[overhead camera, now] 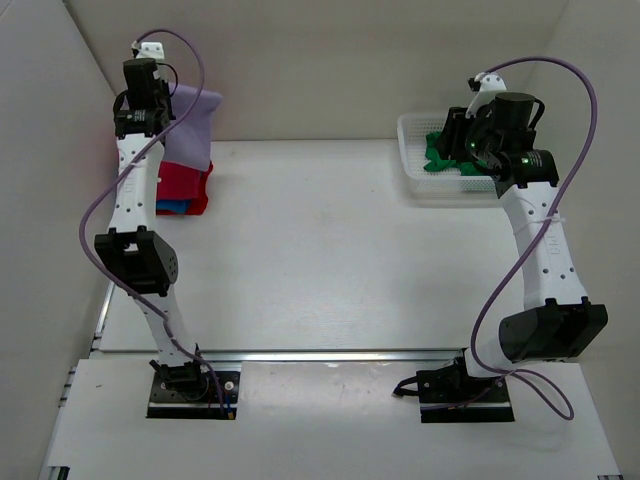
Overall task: Fold and stack the t-shirts
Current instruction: Put the neatly folded tshirt into the corner of the board with the left arm
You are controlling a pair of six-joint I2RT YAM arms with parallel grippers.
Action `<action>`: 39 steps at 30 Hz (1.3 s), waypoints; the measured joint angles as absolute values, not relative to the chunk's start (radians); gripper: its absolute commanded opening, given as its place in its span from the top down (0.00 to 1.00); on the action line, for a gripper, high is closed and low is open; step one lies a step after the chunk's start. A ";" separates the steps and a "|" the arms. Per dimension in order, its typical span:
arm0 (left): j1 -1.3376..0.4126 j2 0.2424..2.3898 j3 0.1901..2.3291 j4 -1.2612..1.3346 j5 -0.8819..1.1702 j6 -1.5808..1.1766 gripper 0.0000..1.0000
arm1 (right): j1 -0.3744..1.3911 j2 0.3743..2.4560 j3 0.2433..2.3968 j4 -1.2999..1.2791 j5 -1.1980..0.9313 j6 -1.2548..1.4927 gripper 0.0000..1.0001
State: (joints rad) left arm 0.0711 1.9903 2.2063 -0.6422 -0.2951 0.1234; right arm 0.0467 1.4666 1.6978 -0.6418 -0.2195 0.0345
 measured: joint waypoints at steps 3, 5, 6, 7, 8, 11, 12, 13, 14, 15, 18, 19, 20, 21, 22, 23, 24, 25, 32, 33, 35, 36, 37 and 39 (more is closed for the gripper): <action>0.096 1.990 2.217 -0.630 -0.286 0.123 1.00 | 0.057 1.467 1.698 -0.643 -0.213 0.035 0.64; 0.115 2.012 2.224 -0.621 -0.280 0.123 1.00 | 0.066 1.470 1.698 -0.643 -0.210 0.035 0.64; 0.123 2.030 2.229 -0.620 -0.279 0.123 1.00 | 0.071 1.472 1.698 -0.643 -0.208 0.035 0.63; 0.133 2.052 2.234 -0.618 -0.276 0.123 1.00 | 0.073 1.475 1.698 -0.644 -0.206 0.035 0.64; 0.145 2.080 2.239 -0.616 -0.272 0.123 1.00 | 0.078 1.480 1.698 -0.644 -0.203 0.036 0.64; 0.173 2.182 2.256 -0.614 -0.253 0.122 1.00 | 0.089 1.510 1.715 -0.654 -0.192 0.038 0.63; 0.184 2.225 2.268 -0.616 -0.249 0.120 1.00 | 0.093 1.525 1.727 -0.658 -0.186 0.038 0.64; 0.195 2.271 2.284 -0.620 -0.245 0.115 1.00 | 0.099 1.542 1.740 -0.663 -0.177 0.038 0.64; 0.204 2.308 2.293 -0.619 -0.244 0.112 1.00 | 0.105 1.556 1.751 -0.666 -0.171 0.038 0.64; 0.214 2.344 2.299 -0.620 -0.245 0.108 1.00 | 0.113 1.571 1.761 -0.669 -0.164 0.038 0.64; 0.246 2.426 2.308 -0.620 -0.255 0.094 0.97 | 0.141 1.606 1.780 -0.676 -0.146 0.038 0.64; 0.256 2.444 2.314 -0.622 -0.257 0.088 0.96 | 0.151 1.616 1.782 -0.678 -0.141 0.041 0.64; 0.268 2.460 2.326 -0.623 -0.261 0.079 0.94 | 0.158 1.624 1.784 -0.684 -0.139 0.042 0.65; 0.278 2.467 2.339 -0.621 -0.261 0.070 0.91 | 0.164 1.634 1.792 -0.693 -0.136 0.045 0.64; 0.287 2.469 2.344 -0.620 -0.260 0.061 0.90 | 0.173 1.646 1.802 -0.700 -0.133 0.046 0.64; 0.298 2.469 2.355 -0.621 -0.261 0.052 0.89 | 0.183 1.658 1.817 -0.710 -0.128 0.048 0.64; 0.307 2.469 2.368 -0.618 -0.262 0.044 0.83 | 0.192 1.674 1.837 -0.719 -0.123 0.049 0.64; 0.315 2.469 2.380 -0.617 -0.262 0.039 0.79 | 0.200 1.686 1.853 -0.722 -0.118 0.049 0.64; 0.339 2.507 2.451 -0.563 -0.296 -0.020 0.36 | 0.245 1.760 1.960 -0.765 -0.083 0.048 0.64; 0.340 2.515 2.455 -0.553 -0.301 -0.028 0.31 | 0.249 1.767 1.972 -0.775 -0.079 0.048 0.64; 0.339 2.532 2.458 -0.532 -0.300 -0.043 0.27 | 0.255 1.775 1.992 -0.788 -0.068 0.048 0.64; 0.339 2.541 2.459 -0.523 -0.299 -0.052 0.26 | 0.258 1.777 2.000 -0.793 -0.064 0.048 0.64; 0.338 2.548 2.461 -0.519 -0.299 -0.058 0.26 | 0.260 1.778 2.006 -0.796 -0.059 0.048 0.64; 0.336 2.562 2.463 -0.513 -0.299 -0.062 0.24 | 0.261 1.778 2.011 -0.801 -0.056 0.048 0.64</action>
State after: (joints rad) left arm 0.3355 2.5618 2.4626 -0.5125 -0.2993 -0.0620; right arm 0.2607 1.7779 2.0113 -0.8013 -0.0563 0.0483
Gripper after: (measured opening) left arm 0.748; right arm 0.359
